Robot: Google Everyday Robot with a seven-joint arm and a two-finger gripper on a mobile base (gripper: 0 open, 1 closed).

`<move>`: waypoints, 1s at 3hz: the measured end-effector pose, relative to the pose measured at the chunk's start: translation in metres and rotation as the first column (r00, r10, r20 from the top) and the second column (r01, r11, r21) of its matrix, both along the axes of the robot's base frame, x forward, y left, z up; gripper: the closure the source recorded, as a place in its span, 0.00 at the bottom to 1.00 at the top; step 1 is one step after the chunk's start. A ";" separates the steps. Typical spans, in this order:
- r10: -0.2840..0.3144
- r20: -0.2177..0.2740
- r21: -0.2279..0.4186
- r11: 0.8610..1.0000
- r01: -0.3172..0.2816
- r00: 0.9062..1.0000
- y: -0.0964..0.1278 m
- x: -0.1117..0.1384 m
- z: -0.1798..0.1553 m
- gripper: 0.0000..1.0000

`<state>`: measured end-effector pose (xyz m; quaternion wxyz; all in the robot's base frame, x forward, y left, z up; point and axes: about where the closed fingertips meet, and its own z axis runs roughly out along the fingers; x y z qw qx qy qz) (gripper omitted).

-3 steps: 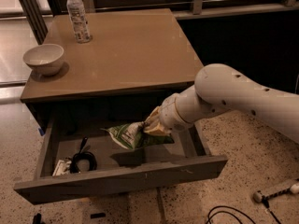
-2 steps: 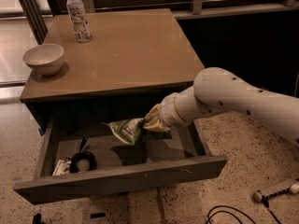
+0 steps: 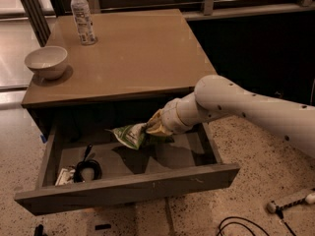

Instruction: Place green jalapeno chip bag into top drawer

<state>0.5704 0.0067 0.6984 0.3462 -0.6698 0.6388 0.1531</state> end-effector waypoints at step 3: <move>0.036 -0.097 -0.060 0.997 -0.042 0.995 0.010 0.016 -0.057 1.00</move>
Offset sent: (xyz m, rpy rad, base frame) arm 0.0209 0.0078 -0.0599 -0.0621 0.1011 0.0319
